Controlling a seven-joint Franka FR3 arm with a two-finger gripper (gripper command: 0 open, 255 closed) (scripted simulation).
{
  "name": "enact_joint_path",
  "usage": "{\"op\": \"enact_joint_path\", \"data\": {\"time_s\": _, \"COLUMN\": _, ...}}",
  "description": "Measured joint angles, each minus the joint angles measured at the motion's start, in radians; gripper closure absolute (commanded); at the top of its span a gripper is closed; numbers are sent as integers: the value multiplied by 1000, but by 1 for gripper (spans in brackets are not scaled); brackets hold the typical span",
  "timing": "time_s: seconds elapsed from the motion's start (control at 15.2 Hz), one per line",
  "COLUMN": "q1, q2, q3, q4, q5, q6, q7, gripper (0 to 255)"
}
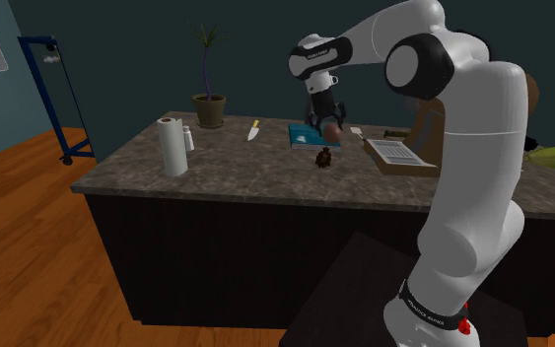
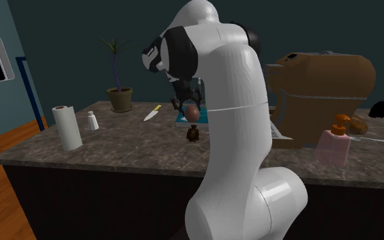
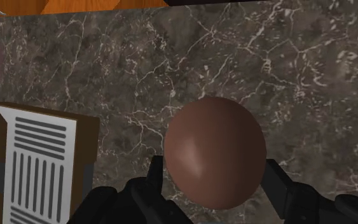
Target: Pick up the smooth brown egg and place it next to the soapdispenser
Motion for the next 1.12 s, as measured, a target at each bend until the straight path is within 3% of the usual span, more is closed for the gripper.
{"op": "enact_joint_path", "data": {"time_s": 1.12, "q1": 3, "q2": 22, "q3": -5, "q4": 262, "q5": -6, "q6": -233, "q7": -59, "gripper": 255}}
